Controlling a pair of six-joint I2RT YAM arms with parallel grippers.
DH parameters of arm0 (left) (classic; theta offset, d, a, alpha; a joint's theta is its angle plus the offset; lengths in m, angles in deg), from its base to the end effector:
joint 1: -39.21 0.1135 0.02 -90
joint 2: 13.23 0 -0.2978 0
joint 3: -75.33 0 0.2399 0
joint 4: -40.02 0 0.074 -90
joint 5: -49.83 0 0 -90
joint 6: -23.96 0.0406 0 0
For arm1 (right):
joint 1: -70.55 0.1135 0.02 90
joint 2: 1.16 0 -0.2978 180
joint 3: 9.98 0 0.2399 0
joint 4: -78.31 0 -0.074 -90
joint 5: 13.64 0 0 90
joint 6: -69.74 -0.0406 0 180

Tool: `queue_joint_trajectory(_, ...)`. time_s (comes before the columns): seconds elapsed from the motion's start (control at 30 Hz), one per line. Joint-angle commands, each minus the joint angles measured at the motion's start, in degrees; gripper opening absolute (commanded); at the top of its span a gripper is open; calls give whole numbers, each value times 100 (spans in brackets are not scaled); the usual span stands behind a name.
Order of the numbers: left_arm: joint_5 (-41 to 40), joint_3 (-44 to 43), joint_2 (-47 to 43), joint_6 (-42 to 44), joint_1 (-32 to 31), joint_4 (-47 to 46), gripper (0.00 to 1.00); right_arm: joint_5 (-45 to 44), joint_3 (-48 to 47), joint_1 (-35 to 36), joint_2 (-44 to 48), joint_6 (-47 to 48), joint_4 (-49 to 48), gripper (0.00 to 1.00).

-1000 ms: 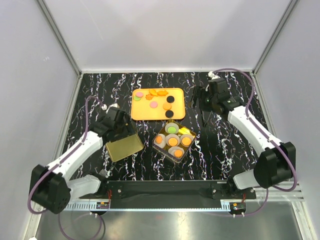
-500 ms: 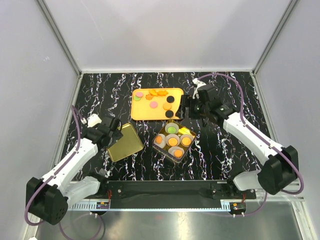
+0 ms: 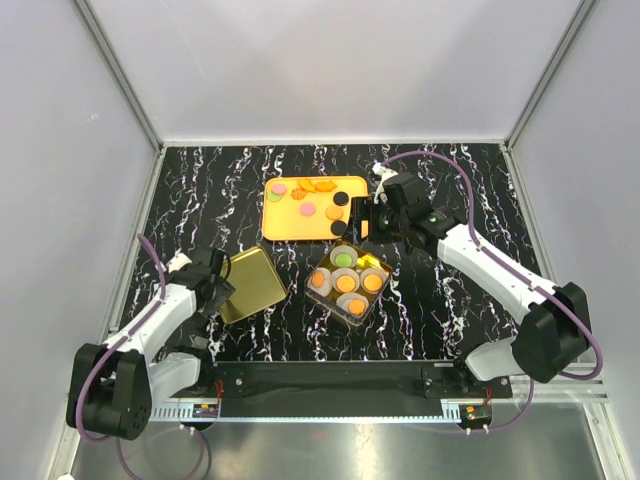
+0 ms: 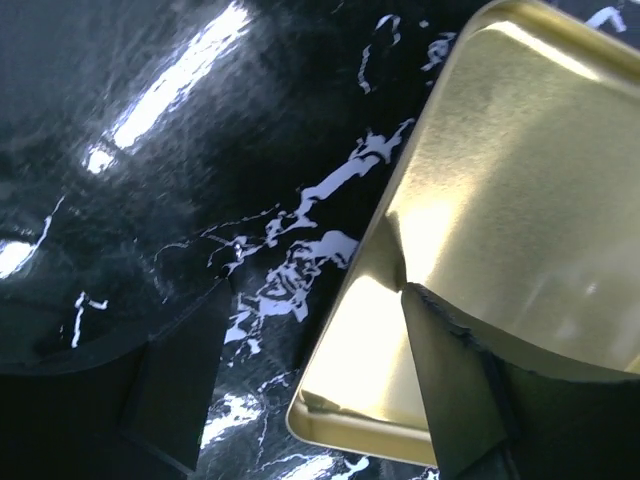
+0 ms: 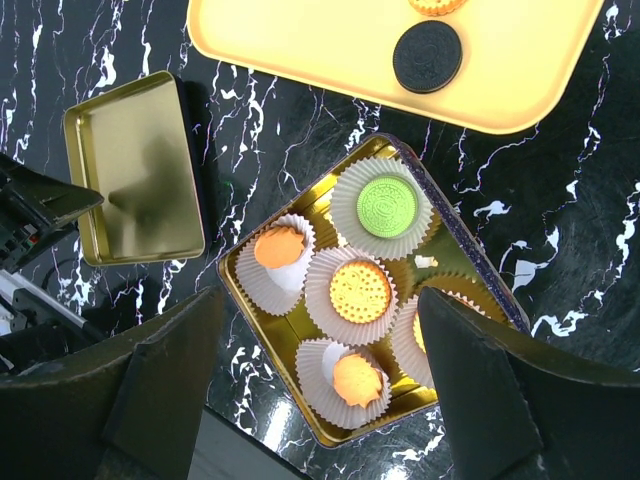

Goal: Pack the cookies

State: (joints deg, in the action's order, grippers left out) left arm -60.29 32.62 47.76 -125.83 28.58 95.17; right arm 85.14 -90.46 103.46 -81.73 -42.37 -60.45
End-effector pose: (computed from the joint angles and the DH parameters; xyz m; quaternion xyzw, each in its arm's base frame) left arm 0.1356 -0.0112 0.1912 -0.4282 0.8756 0.0594 0.2156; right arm 0.2458 0.1665 0.3315 -0.1169 0.9015 0.2516 0.3322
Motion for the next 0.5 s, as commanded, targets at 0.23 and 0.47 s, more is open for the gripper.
queue_joint_trajectory(0.23, 438, 335, 273, 476, 228, -1174, 30, 388, -220, 49, -204, 93, -382, 84)
queue_joint_trajectory(0.47, 772, 283, -182, 925, 299, -1403, 0, 704, -440, 119, -476, 137, -461, 85)
